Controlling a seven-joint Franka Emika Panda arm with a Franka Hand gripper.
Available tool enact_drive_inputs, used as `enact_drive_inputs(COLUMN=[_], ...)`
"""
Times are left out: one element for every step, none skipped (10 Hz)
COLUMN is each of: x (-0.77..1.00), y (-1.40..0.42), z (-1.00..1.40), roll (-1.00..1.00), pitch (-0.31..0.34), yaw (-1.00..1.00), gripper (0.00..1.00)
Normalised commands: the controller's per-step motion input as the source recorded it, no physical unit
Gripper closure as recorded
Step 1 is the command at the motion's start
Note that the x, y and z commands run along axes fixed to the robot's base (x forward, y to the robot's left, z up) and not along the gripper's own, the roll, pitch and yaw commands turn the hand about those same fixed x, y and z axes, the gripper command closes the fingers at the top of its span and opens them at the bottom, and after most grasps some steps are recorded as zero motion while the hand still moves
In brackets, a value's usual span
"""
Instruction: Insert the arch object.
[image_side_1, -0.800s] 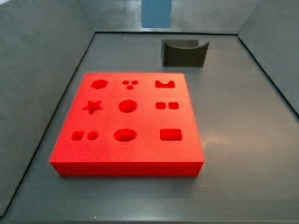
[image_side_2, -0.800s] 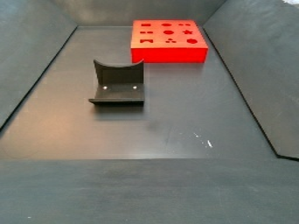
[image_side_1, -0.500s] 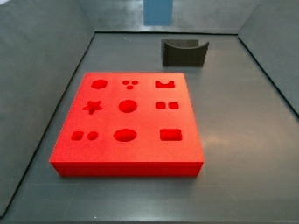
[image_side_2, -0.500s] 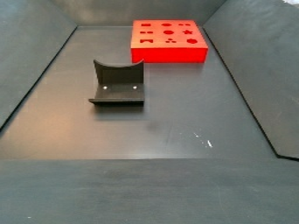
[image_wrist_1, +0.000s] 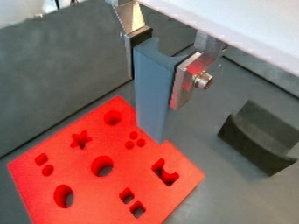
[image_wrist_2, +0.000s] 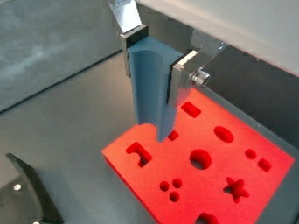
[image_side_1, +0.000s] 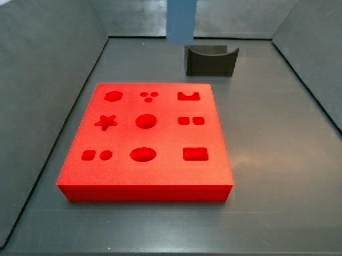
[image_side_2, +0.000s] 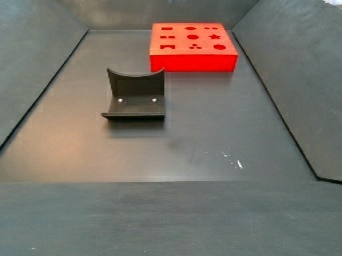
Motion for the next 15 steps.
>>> enact_drive_inputs(x=[0.07,0.09,0.17,0.26,0.21,0.25,0.07,0.00,0.00,0.00,0.06,0.01,0.00,0.11,0.22], y=[-0.11,0.00,0.00,0.03,0.07,0.11,0.11,0.01,0.00,0.00,0.00,0.00,0.00,0.00,0.00], z=[-0.82,-0.75,-0.75,-0.70,-0.71,-0.66,-0.54,-0.33,-0.04,-0.15,-0.26,-0.25,-0.21,-0.18,-0.14], roll=[0.00,0.00,0.04,0.08,0.13,0.18,0.23,0.22,0.00,0.02,0.04,0.05,0.03,0.00,0.00], pitch=[-0.216,-0.236,-0.184,-0.127,-0.113,-0.060,-0.001,0.000,0.000,0.003,0.024,0.027,0.019,0.033,0.063], yaw=[-0.10,-0.06,-0.10,-0.13,-0.17,-0.24,-0.17,-0.03,0.00,0.00,0.00,0.00,0.00,0.00,0.03], gripper=[1.00,1.00,1.00,1.00,1.00,1.00,1.00,1.00,1.00,1.00,1.00,1.00,1.00,1.00,1.00])
